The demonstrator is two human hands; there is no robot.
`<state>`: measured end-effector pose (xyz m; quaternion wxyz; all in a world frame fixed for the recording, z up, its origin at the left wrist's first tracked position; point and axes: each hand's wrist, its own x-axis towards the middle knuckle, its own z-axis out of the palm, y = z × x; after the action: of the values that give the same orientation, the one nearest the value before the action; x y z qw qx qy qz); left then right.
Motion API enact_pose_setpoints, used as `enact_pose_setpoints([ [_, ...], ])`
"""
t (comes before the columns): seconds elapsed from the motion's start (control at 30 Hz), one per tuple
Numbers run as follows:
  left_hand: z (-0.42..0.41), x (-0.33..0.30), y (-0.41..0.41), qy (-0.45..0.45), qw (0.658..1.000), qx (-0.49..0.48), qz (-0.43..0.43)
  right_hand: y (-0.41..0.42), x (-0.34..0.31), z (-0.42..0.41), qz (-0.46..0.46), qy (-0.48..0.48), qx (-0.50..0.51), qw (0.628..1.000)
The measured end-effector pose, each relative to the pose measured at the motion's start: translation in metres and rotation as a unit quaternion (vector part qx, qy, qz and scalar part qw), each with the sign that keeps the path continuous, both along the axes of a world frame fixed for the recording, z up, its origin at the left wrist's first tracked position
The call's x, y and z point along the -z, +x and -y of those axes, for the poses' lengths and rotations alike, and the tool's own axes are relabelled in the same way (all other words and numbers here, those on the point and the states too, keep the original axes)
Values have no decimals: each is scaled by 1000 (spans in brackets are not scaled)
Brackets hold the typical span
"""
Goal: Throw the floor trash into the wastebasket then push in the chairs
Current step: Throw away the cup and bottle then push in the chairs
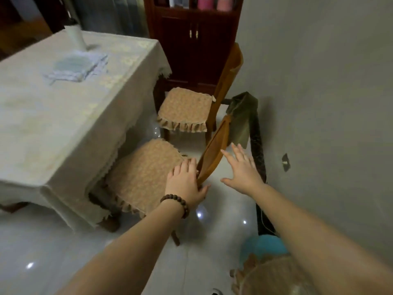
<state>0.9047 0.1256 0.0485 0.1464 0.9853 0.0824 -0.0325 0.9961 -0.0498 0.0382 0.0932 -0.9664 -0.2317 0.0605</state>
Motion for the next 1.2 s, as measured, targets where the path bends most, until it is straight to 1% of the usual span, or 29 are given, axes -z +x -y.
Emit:
enact_pose_setpoints([
  [0.1,5,5,17,35,999,-7,-24,36,3,-3,46,-62,-68,995],
  [0.23,5,26,25,55,985,-23,-159,75,14,-17,73,-149,-157,974],
  [0.3,3,29,28,49,982,-26,-183,88,23,-25,81,-181,-206,958],
  [0.37,2,31,31,51,983,-25,-172,93,30,-35,78,-198,-250,945],
  [0.4,2,32,31,55,984,-24,-165,93,32,-38,80,-191,-260,943],
  [0.53,2,33,29,67,987,-19,-146,92,36,-42,110,-155,-260,947],
  [0.63,1,32,25,64,988,-11,-143,92,34,-40,113,-167,-277,939],
  [0.9,-11,31,-4,70,988,-9,-139,74,27,-51,125,-155,-325,924],
  [1.0,-20,31,-13,71,989,-14,-131,72,26,-59,123,-149,-350,917],
  [1.2,-54,33,-17,81,987,-33,-134,73,25,-94,141,-117,-370,911],
])
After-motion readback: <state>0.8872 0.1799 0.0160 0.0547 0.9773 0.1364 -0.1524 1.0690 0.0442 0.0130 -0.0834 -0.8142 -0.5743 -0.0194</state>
